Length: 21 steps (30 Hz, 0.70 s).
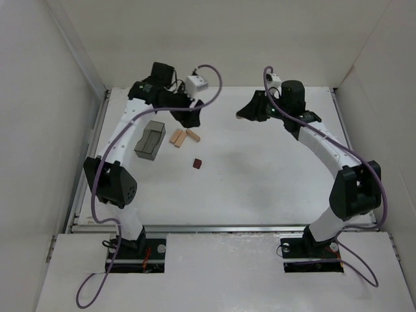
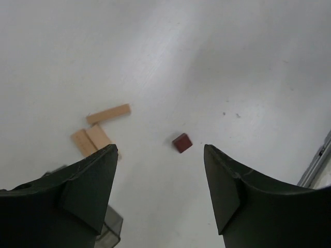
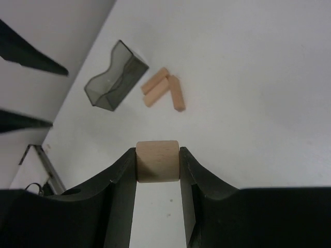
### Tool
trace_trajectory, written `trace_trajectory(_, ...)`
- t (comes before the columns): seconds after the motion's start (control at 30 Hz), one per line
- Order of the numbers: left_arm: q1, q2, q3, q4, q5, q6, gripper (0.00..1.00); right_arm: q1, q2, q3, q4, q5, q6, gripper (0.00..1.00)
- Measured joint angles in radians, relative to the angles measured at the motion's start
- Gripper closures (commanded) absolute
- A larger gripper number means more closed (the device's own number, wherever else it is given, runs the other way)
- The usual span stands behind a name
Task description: Build the wood block tower
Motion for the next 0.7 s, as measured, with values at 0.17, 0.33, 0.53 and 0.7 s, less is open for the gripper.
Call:
trace_trajectory(0.17,-0.182,-0.081,-0.093,0.079,-0.098,0.059,0.35,0.01,0.109,0.042,0.152,-0.161,0.063,1.0)
trace_trajectory(0.33,-0.297,-0.151,-0.254,0.206,-0.227,0.115,0.35,0.048,0.198,0.027,0.296,-0.301,0.178,1.0)
trace_trajectory(0.53,-0.331,-0.166,-0.355,0.373,-0.322,0.158,0.34,0.098,0.204,-0.006,0.475,-0.4,0.319,1.0)
trace_trajectory(0.7,-0.334,-0.175,-0.404,0.436,-0.352,0.191,0.44,0.104,0.204,-0.023,0.554,-0.449,0.364,1.0)
